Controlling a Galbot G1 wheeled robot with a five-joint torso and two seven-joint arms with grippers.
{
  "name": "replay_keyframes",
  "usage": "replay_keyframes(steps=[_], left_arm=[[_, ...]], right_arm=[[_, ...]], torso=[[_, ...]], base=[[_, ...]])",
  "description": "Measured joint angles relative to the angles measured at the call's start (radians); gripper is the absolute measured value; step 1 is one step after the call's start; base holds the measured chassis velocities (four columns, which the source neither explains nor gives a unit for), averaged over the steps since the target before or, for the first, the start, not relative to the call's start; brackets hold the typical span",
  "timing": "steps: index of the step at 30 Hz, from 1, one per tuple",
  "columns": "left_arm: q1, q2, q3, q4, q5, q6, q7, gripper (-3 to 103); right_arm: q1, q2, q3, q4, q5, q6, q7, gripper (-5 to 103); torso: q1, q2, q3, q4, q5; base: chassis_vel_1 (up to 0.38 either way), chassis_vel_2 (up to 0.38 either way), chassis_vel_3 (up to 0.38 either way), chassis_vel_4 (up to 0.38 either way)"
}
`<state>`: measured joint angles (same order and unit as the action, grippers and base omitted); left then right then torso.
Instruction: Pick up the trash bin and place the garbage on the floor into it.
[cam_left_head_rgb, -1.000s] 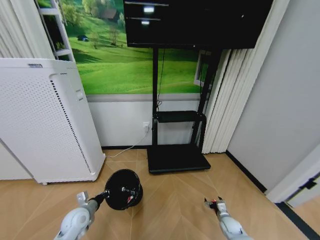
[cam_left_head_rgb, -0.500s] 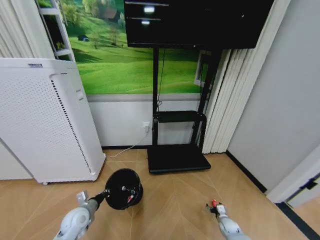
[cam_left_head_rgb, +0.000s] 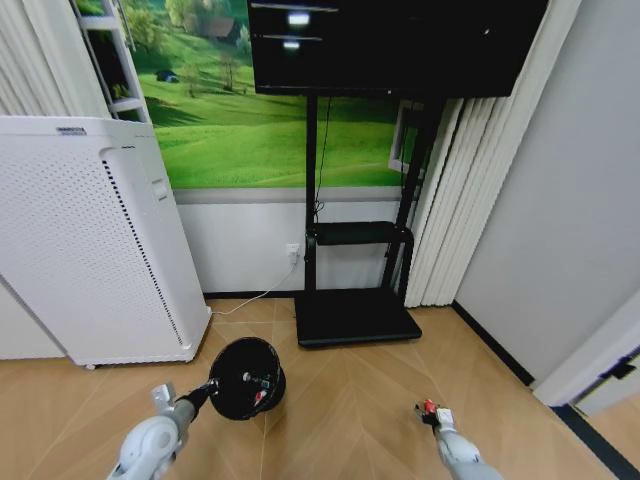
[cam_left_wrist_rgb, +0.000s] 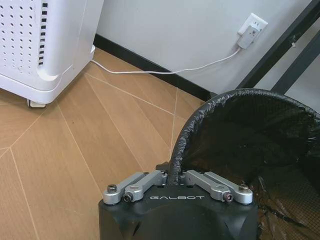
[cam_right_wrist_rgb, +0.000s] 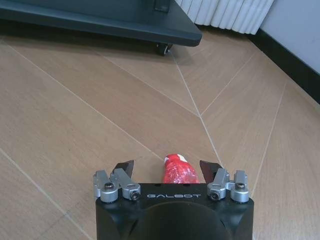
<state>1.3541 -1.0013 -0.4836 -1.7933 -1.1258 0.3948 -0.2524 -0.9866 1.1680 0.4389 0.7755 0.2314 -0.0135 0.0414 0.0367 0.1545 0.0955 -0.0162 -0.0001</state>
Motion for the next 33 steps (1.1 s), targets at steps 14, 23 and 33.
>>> replay_keyframes(steps=[14,23,33], left_arm=[[0.005,0.001,-0.002,-0.005,0.001,-0.003,0.0,3],[0.007,-0.002,-0.003,-0.009,0.004,-0.004,0.002,3],[0.01,-0.005,-0.002,-0.013,0.009,-0.006,0.003,3]], right_arm=[[-0.041,0.013,0.009,0.068,-0.008,0.009,-0.006,91],[-0.061,0.015,0.013,0.071,-0.034,0.066,-0.005,100],[-0.069,0.031,0.009,0.065,-0.062,0.032,-0.003,100]], torso=[[0.0,0.0,0.0,-0.0001,-0.0001],[0.0,0.0,0.0,-0.0005,0.0004],[0.0,0.0,0.0,0.0,0.0002]], base=[[-0.02,-0.026,0.023,0.024],[-0.149,-0.14,0.154,0.148],[0.003,0.004,-0.009,-0.001]])
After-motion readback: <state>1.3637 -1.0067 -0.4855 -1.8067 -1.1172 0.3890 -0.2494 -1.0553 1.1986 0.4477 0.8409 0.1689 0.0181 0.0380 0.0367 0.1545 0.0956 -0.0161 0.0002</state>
